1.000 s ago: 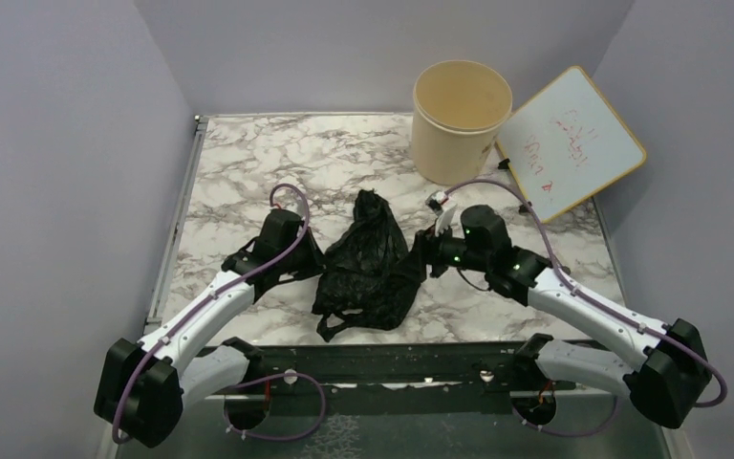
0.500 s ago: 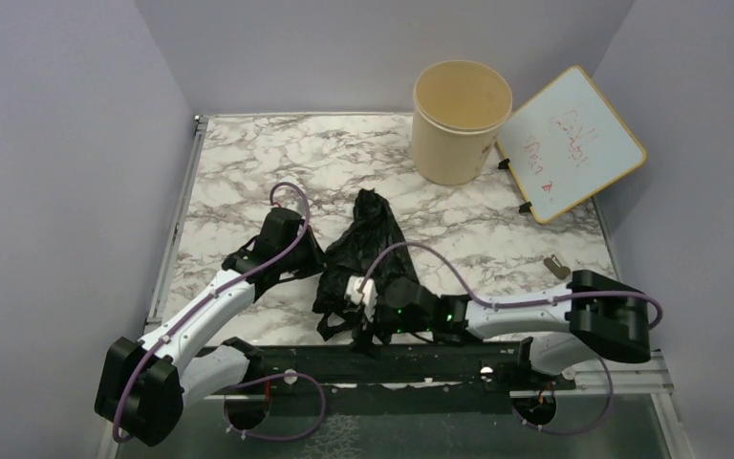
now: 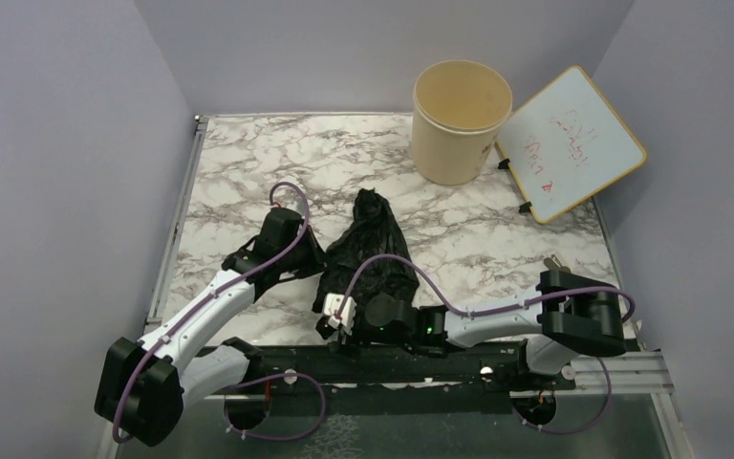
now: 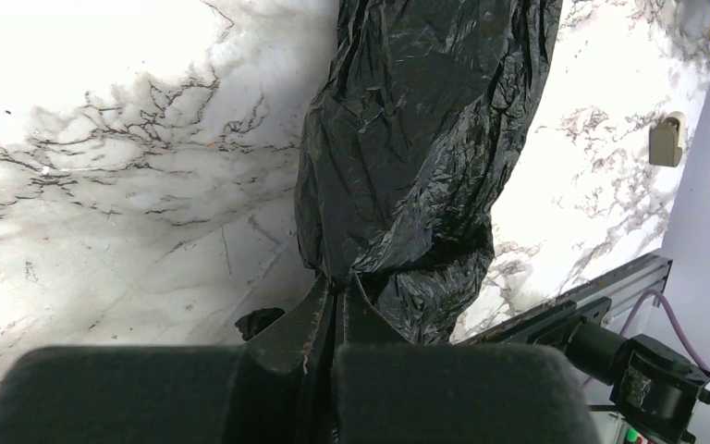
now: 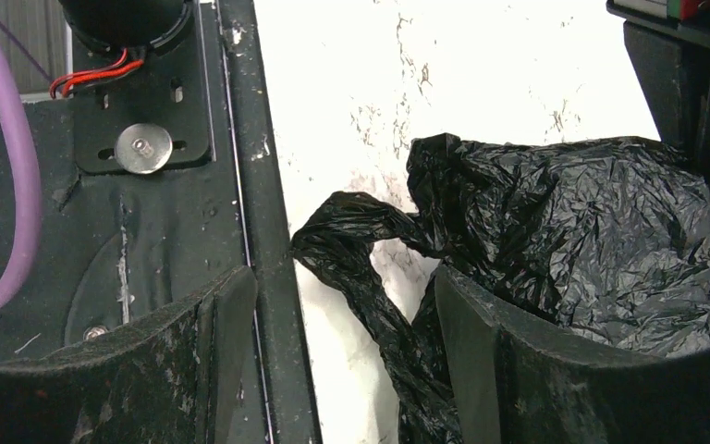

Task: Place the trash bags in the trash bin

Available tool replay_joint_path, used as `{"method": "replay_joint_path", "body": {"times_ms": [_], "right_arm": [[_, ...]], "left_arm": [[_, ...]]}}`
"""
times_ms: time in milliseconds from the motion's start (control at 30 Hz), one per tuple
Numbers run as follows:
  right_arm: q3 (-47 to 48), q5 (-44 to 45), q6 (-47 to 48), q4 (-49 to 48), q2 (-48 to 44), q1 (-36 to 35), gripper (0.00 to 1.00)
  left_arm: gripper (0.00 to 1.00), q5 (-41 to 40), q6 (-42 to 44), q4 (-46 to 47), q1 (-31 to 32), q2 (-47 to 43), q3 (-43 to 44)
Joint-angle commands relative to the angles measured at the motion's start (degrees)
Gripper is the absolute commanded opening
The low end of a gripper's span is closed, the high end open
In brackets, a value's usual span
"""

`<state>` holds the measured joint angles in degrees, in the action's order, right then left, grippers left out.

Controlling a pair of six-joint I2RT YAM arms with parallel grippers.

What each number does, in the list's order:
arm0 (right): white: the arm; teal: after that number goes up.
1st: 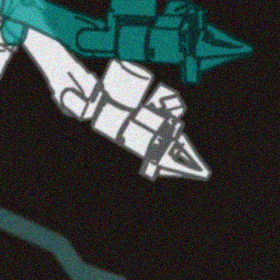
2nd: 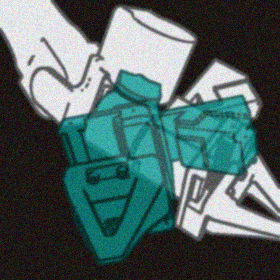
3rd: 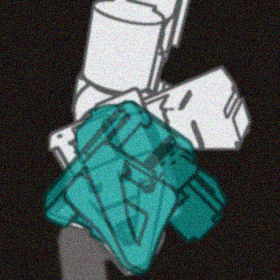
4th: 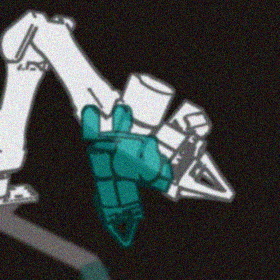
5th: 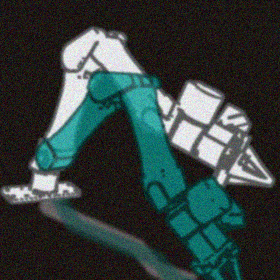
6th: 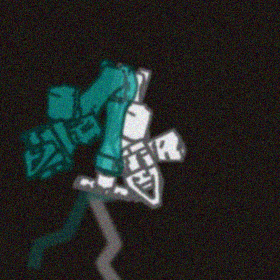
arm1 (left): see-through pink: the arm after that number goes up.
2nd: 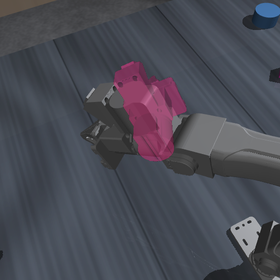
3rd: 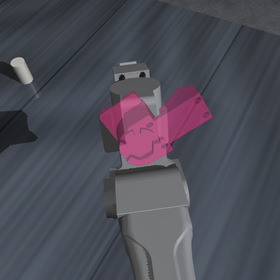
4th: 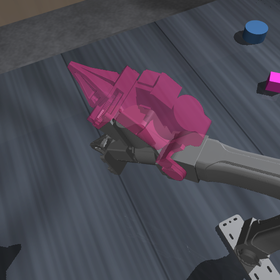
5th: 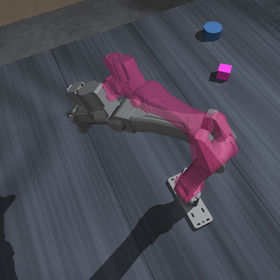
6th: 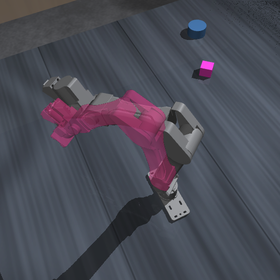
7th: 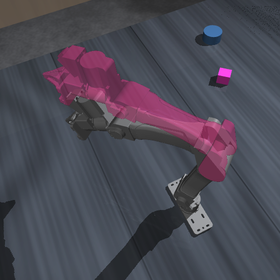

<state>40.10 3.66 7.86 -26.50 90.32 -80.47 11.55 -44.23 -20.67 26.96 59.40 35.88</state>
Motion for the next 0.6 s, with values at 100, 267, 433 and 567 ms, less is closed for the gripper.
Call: {"method": "replay_joint_path", "body": {"times_ms": [100, 267, 433, 567], "right_arm": [[-0.79, -0.44, 0.77, -2.35, 1.45, -0.57, 0.76], [1.31, 1.10, -1.69, -2.71, 5.55, -0.57, 0.73], [0.62, 10.62, -2.07, -6.76, 6.29, -0.57, 0.56], [4.03, 13.38, 0.89, 1.29, 8.90, -0.62, 0.42]], "left_arm": [[0.00, 0.80, -0.86, 1.24, -0.04, -1.88, 0.39], [0.00, 0.71, -1.20, 1.30, -0.06, -1.91, 0.26], [0.00, 0.88, -1.12, 0.94, 0.00, -2.72, -0.11], [0.00, 0.20, -1.31, 0.98, -0.10, -3.49, -0.20]]}}
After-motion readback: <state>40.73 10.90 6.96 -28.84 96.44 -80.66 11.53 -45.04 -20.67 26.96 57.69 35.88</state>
